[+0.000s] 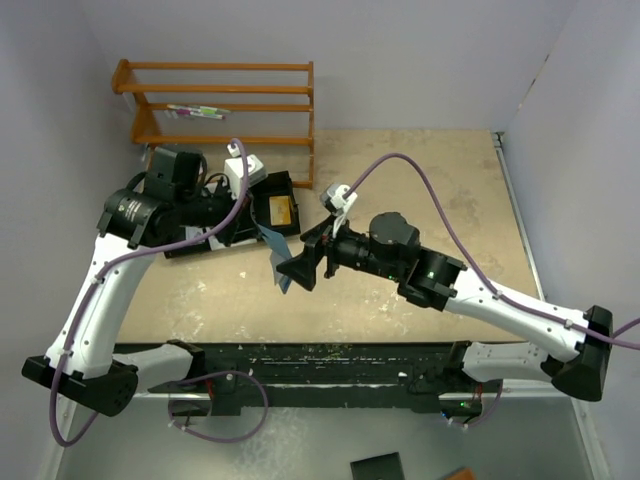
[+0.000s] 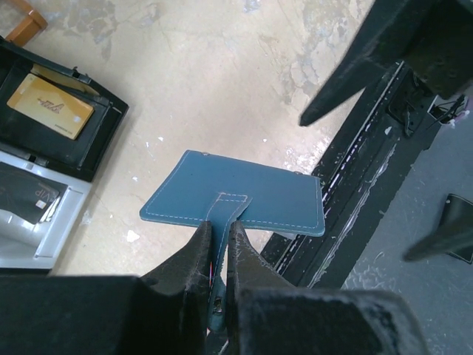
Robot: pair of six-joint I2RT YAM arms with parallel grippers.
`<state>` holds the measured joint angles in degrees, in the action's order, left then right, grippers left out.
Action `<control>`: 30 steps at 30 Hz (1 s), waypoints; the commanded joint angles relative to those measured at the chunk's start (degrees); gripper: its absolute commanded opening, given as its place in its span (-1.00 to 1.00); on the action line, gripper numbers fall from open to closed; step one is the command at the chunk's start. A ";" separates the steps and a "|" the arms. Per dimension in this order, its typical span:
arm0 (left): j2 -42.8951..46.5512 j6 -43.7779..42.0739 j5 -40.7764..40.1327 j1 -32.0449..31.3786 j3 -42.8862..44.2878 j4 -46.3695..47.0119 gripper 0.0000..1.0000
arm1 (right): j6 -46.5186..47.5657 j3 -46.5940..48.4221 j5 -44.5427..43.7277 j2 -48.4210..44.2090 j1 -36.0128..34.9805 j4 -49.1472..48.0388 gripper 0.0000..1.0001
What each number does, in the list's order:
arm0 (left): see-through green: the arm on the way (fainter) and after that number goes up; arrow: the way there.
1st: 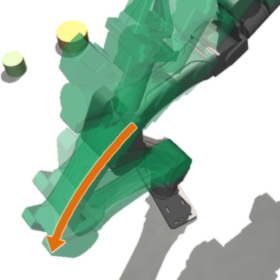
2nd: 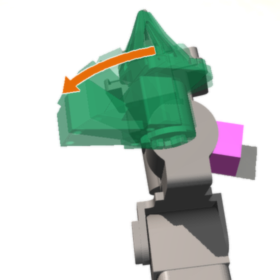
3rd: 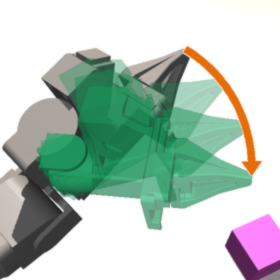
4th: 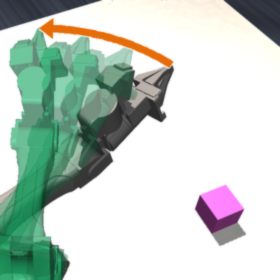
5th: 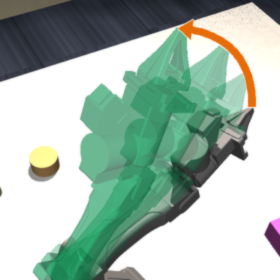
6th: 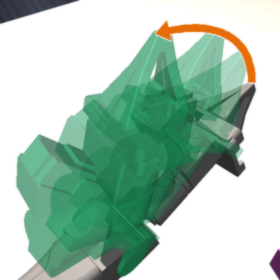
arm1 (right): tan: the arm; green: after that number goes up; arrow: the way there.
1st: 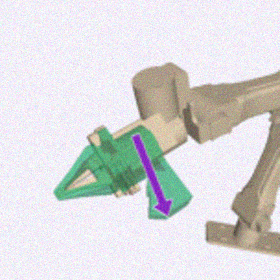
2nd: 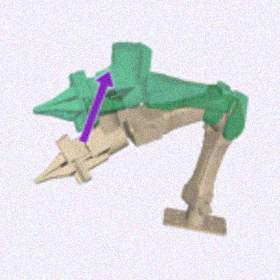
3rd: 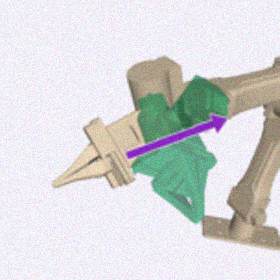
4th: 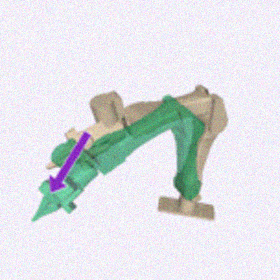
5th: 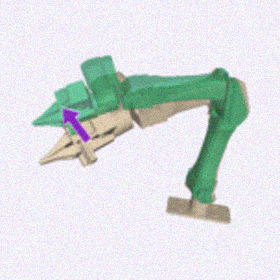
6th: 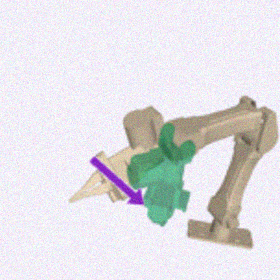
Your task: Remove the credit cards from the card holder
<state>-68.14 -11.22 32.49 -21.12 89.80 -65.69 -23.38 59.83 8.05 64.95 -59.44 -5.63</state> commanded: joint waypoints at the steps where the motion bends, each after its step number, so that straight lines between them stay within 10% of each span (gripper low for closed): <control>1: 0.23 0.85 3.88 0.12 3.58 -0.25 -1.00 | 7.49 4.59 -9.51 2.76 -1.07 2.02 0.91; 15: -1.57 -0.17 6.52 0.07 4.91 -1.97 -1.00 | 14.24 7.71 -10.84 8.08 -3.36 2.71 0.48; 20: -1.99 0.11 7.13 0.04 5.60 -2.45 -1.00 | 17.00 9.77 -20.38 10.43 -6.51 3.67 -0.04; 25: -1.92 -0.76 8.46 0.04 6.55 -3.68 -1.00 | 17.57 8.83 -23.97 9.92 -7.18 2.09 -1.00; 30: -1.56 -1.88 12.02 0.15 7.32 -4.59 -0.85 | 12.80 9.23 -18.40 8.41 -7.05 3.36 -1.00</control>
<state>-70.67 -11.86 36.21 -20.73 93.84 -69.69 -7.40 67.26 -11.42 75.33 -66.98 -1.52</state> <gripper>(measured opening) 0.097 0.012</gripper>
